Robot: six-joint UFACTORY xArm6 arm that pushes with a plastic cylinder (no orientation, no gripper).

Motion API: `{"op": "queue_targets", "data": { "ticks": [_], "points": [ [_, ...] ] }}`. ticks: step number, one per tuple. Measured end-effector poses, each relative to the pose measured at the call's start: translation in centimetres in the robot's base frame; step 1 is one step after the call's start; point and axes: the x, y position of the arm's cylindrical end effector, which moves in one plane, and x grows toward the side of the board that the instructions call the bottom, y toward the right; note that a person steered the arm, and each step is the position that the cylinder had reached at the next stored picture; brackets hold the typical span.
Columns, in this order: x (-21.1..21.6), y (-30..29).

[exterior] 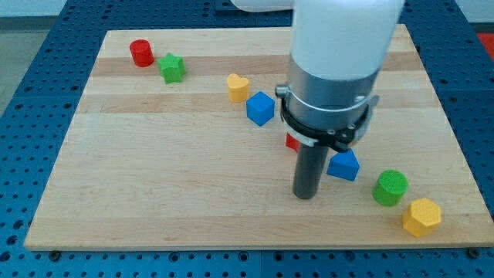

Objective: Slide the green circle towards the top center of the board

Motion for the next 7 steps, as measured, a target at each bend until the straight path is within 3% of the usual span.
{"op": "queue_targets", "data": {
  "ticks": [1, 3, 4, 5, 7],
  "points": [
    [-0.8, -1.1],
    [2.2, -2.5],
    [6.1, 0.4],
    [6.8, 5.1],
    [5.1, 12.0]
  ]
}}
